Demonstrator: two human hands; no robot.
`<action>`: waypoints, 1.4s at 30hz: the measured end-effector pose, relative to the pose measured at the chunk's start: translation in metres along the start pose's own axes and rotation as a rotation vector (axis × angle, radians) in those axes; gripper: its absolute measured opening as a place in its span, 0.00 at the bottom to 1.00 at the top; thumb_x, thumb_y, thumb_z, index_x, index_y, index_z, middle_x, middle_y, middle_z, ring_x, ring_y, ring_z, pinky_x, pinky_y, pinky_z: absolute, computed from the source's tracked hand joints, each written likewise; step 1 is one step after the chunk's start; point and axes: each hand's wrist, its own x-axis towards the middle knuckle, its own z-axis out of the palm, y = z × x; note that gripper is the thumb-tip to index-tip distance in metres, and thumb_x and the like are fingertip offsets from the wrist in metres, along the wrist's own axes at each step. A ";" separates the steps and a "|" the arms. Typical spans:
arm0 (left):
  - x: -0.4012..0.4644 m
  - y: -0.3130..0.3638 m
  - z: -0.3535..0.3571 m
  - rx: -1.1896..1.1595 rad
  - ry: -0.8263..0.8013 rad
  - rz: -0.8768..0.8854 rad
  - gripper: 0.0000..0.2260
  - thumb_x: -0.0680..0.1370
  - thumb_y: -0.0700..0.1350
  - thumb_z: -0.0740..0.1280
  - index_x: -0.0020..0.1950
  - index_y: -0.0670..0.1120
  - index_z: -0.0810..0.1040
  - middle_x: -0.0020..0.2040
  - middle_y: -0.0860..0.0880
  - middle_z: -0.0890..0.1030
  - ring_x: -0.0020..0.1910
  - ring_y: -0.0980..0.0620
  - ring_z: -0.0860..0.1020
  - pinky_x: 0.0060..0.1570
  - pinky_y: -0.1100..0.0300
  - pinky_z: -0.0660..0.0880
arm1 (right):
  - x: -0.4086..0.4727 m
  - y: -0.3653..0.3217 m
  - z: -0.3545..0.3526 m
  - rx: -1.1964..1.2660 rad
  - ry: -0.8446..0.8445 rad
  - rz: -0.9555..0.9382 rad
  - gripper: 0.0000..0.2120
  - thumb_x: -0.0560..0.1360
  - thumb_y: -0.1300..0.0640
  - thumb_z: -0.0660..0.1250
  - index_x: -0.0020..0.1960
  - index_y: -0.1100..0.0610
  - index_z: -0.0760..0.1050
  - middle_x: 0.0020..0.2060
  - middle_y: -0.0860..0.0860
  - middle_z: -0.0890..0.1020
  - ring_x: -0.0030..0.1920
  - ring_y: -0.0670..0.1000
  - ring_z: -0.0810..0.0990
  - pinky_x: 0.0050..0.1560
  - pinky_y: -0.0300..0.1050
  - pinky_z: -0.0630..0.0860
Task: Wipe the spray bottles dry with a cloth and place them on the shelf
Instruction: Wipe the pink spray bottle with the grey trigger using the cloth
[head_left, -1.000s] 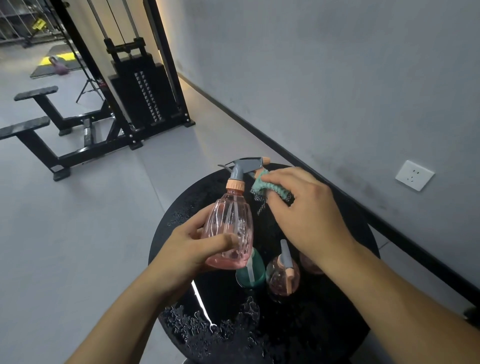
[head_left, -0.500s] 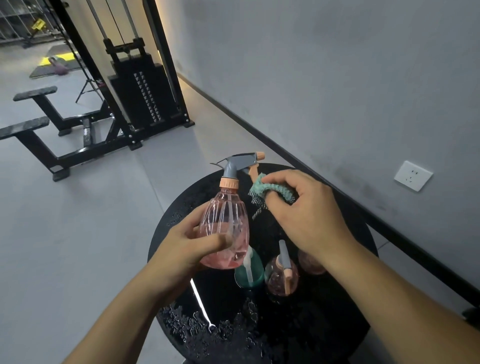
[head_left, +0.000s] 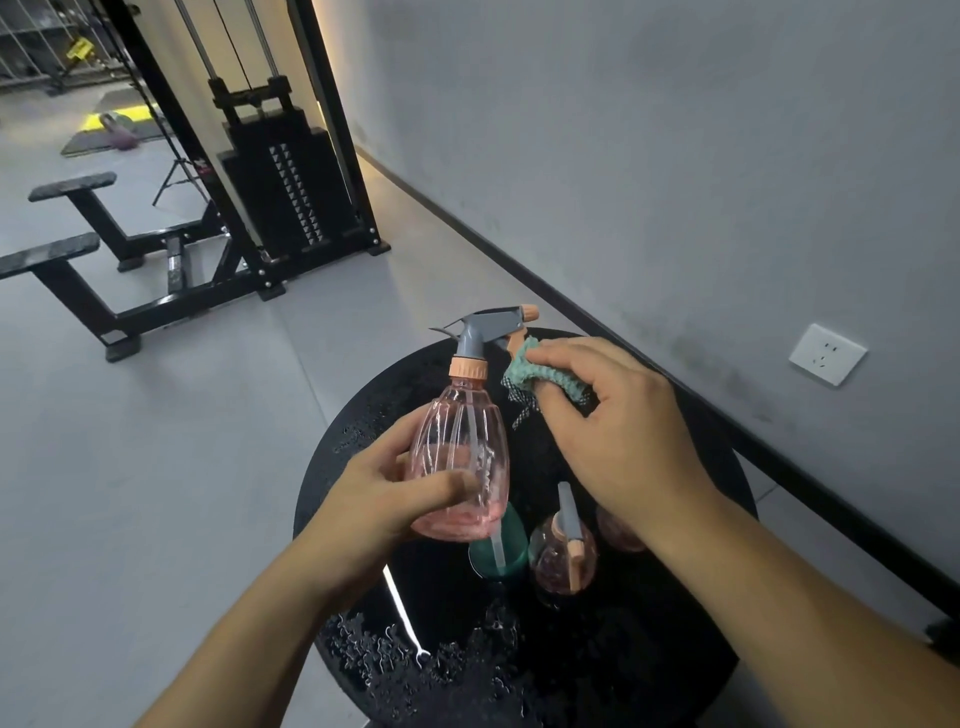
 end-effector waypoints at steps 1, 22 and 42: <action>0.000 0.000 0.000 -0.003 0.007 0.005 0.33 0.69 0.44 0.80 0.73 0.57 0.79 0.62 0.40 0.86 0.60 0.37 0.85 0.64 0.40 0.80 | -0.001 0.000 0.000 -0.012 -0.003 -0.008 0.15 0.79 0.62 0.70 0.64 0.51 0.83 0.59 0.41 0.81 0.59 0.36 0.78 0.58 0.24 0.72; -0.003 0.003 0.001 0.158 0.033 0.084 0.34 0.72 0.41 0.83 0.74 0.58 0.76 0.61 0.48 0.87 0.59 0.48 0.87 0.62 0.51 0.80 | -0.003 0.001 0.000 0.015 -0.012 0.007 0.14 0.77 0.62 0.72 0.61 0.51 0.84 0.56 0.40 0.82 0.58 0.35 0.78 0.55 0.23 0.72; 0.002 -0.014 -0.010 0.553 0.320 0.250 0.41 0.63 0.45 0.85 0.67 0.71 0.70 0.65 0.56 0.78 0.55 0.54 0.85 0.51 0.56 0.84 | 0.002 -0.001 -0.005 0.067 0.118 0.000 0.12 0.78 0.61 0.72 0.59 0.51 0.84 0.55 0.41 0.83 0.58 0.38 0.80 0.57 0.26 0.74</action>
